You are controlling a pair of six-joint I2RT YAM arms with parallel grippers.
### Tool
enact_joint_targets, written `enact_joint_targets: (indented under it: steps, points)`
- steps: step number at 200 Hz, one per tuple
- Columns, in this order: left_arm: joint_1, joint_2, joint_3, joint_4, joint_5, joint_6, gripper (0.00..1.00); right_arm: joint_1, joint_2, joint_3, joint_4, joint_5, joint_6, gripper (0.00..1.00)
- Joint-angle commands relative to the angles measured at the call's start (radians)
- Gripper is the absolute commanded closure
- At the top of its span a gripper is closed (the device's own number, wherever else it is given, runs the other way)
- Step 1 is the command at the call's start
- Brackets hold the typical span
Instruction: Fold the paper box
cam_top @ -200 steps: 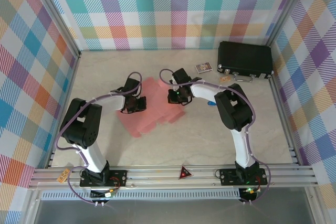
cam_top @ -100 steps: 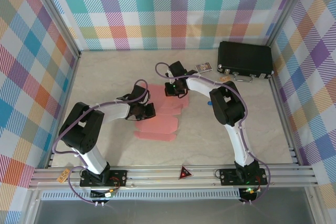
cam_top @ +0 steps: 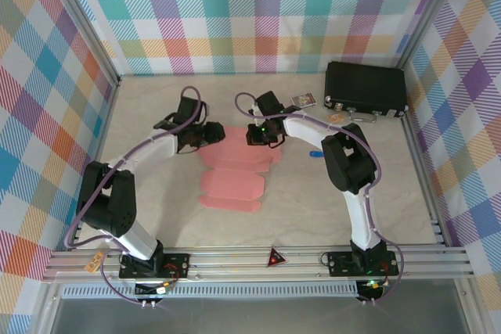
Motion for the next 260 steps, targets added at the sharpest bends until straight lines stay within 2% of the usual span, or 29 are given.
enact_joint_targets:
  steps: [1, 52, 96, 206, 260]
  points:
    - [0.036, 0.083, 0.093, -0.07, -0.056, 0.088, 0.55, 0.014, -0.024, -0.046, 0.034, -0.045, 0.039, 0.92]
    - [0.084, 0.274, 0.301, -0.123, -0.096, 0.155, 0.5, 0.022, -0.01, -0.114, 0.077, -0.049, 0.063, 0.95]
    - [0.098, 0.401, 0.419, -0.173, -0.028, 0.187, 0.5, 0.022, 0.015, -0.132, 0.08, -0.043, 0.065, 0.97]
    - [0.106, 0.52, 0.519, -0.279, -0.028, 0.194, 0.51, 0.024, 0.022, -0.14, 0.091, -0.043, 0.08, 0.97]
    - [0.107, 0.534, 0.539, -0.296, 0.06, 0.217, 0.52, 0.026, 0.027, -0.142, 0.098, -0.048, 0.085, 0.98]
